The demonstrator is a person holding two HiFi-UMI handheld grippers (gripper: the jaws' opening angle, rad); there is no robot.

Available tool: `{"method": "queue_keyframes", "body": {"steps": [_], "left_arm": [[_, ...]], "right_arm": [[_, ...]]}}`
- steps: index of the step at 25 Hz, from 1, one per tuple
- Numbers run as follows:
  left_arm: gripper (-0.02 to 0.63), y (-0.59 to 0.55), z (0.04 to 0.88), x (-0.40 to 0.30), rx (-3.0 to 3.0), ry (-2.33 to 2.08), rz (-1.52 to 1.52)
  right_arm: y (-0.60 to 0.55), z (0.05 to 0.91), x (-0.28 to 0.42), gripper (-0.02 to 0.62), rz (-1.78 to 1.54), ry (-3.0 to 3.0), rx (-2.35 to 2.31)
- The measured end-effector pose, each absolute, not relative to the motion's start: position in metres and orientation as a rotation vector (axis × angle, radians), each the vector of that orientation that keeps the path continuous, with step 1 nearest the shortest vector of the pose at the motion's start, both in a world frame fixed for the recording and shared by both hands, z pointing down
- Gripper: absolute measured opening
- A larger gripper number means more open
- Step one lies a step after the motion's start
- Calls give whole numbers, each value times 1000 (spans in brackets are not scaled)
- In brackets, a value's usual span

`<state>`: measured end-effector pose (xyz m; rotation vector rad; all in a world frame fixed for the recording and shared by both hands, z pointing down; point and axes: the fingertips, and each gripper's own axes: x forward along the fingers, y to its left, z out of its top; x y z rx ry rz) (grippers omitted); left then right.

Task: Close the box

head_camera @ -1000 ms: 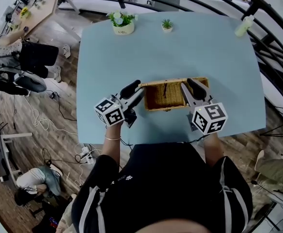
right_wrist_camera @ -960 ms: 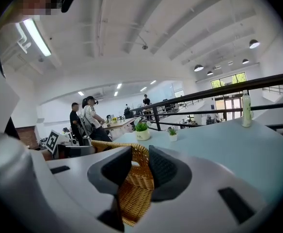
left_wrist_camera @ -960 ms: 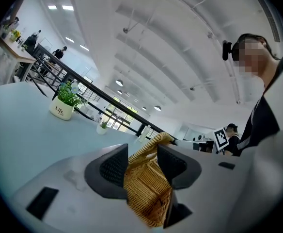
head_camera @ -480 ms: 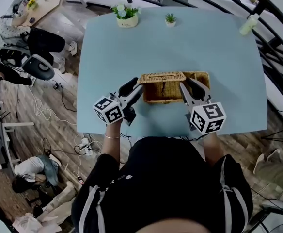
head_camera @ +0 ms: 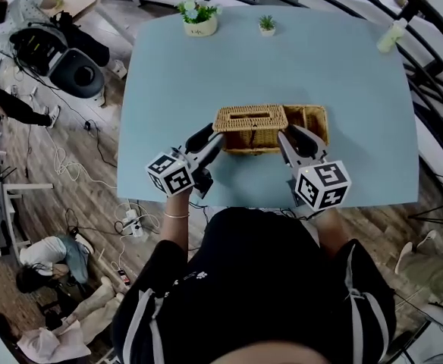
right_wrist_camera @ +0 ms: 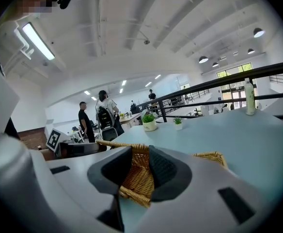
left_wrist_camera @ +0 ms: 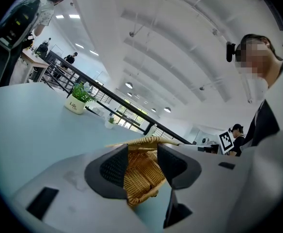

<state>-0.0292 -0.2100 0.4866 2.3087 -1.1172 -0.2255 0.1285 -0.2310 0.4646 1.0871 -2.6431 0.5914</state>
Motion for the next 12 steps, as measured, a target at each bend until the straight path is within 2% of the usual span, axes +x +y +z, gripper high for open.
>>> {"method": "queue_keyframes", "body": {"steps": [12], "left_arm": [[167,-195,502,-24,2280,-1115,-190]], "right_arm": [[-222,477,133,106,646,-2625,1084]]}}
